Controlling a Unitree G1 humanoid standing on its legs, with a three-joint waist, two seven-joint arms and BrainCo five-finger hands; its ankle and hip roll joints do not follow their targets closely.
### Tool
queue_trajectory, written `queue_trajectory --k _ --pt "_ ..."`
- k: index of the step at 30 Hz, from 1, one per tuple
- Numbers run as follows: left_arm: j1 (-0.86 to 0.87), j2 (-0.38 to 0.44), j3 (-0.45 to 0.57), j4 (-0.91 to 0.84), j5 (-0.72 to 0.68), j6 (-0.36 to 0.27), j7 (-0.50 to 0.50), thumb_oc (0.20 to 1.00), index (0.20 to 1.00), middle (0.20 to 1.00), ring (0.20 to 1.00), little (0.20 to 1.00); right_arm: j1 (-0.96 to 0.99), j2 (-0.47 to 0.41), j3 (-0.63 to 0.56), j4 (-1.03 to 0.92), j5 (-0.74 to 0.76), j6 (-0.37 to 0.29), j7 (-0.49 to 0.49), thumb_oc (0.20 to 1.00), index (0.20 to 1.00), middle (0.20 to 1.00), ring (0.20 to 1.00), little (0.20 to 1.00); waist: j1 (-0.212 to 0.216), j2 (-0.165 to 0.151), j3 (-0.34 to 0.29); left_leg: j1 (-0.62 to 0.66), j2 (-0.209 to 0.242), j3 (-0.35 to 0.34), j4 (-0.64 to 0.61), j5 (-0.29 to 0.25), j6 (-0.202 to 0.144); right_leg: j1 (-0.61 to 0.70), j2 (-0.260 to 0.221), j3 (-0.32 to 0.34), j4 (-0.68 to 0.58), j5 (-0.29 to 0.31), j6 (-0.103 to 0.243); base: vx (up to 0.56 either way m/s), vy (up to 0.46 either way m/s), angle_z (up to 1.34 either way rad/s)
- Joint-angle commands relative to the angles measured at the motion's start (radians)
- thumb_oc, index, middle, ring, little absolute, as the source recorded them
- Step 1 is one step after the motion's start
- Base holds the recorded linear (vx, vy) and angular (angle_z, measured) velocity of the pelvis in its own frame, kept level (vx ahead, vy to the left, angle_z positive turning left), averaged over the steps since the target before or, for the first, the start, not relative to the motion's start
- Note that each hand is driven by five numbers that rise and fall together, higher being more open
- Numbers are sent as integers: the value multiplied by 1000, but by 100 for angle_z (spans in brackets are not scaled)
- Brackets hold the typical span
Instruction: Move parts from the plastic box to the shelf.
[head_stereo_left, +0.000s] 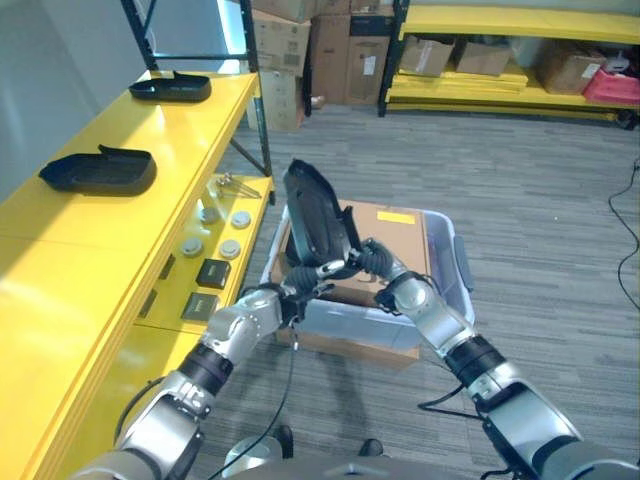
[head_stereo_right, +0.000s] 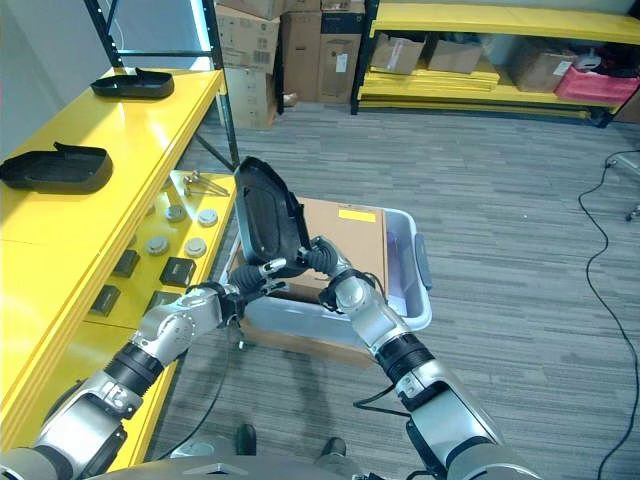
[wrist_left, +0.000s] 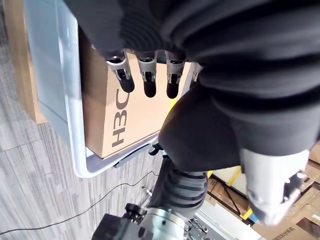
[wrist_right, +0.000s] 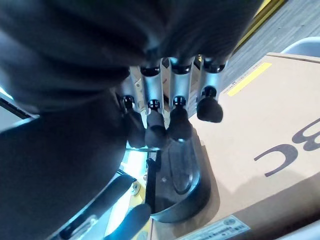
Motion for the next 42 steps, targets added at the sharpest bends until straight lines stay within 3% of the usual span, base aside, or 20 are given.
queue_trajectory --k 1,21,32,38,42 --pt "-63 -61 -52 48 -52 -70 -4 1000 1000 1000 1000 1000 -160 22 69 -2 -58 -125 -6 200 200 200 200 200 28 -13 -42 -11 29 9 -19 -38 -38 39 -58 33 67 -130 111 0 0 0" --pt "-23 -11 60 62 -44 -168 23 1000 1000 1000 1000 1000 -103 -37 51 25 -93 -128 0 200 200 200 200 200 44 -9 -42 -13 29 -11 -18 -36 -42 45 -57 20 68 -137 113 0 0 0" --pt "-10 106 121 73 152 -189 2 1000 1000 1000 1000 1000 -37 -97 -27 -20 -42 -137 -74 200 200 200 200 200 42 3 -38 -21 25 -31 -13 -32 -42 39 -56 27 74 -139 115 0 1 0" --pt "4 123 136 64 44 -145 -7 1000 1000 1000 1000 1000 -29 -127 -76 -67 -9 -120 -102 200 200 200 200 200 38 6 -36 -19 24 -30 -16 -32 -41 39 -57 28 75 -140 117 0 0 0" --pt "13 113 160 58 -113 -102 22 1000 1000 1000 1000 1000 -30 -139 -97 -71 13 -122 -100 200 200 200 200 200 35 6 -34 -17 26 -23 -15 -34 -39 37 -58 28 78 -141 117 0 0 0"
